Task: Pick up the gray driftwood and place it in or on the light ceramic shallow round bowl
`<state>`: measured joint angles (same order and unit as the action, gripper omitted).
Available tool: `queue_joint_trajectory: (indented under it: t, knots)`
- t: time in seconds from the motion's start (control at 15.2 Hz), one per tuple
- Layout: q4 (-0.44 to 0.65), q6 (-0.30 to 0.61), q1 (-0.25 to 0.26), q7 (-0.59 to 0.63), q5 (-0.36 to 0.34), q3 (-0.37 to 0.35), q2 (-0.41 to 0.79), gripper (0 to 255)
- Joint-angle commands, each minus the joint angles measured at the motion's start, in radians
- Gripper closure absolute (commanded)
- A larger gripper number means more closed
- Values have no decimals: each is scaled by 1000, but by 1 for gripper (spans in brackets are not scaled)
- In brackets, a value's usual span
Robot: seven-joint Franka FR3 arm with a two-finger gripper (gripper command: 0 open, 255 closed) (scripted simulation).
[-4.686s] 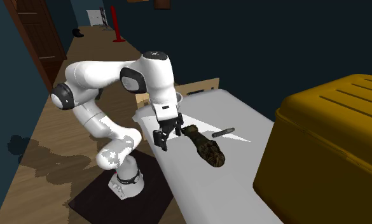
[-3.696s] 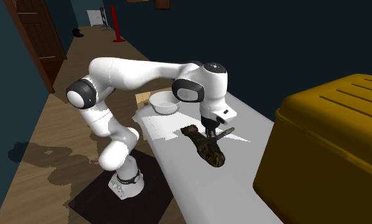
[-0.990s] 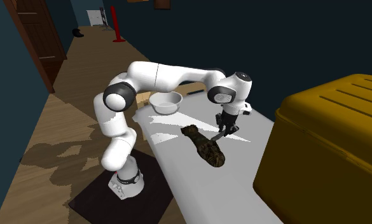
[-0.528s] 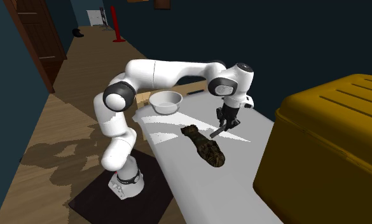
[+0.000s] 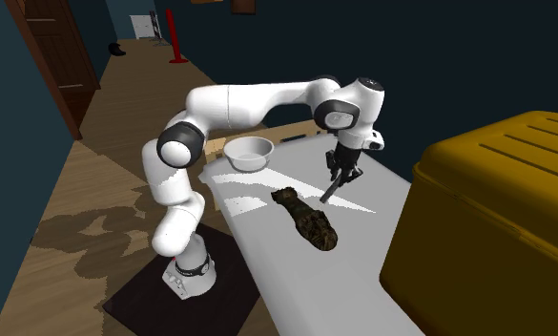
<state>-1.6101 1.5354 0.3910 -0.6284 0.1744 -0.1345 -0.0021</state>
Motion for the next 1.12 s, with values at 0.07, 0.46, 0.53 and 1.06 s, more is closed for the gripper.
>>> queue_joint_trajectory:
  t: [0.07,0.46,0.53,1.06]
  knots:
    - [55,-44,-1,5,-1,1,11,255]
    - [174,-132,-1,21,-3,1,41,255]
    - [196,-147,-1,24,-4,1,47,255]
    - [102,-154,27,83,17,-27,-65,255]
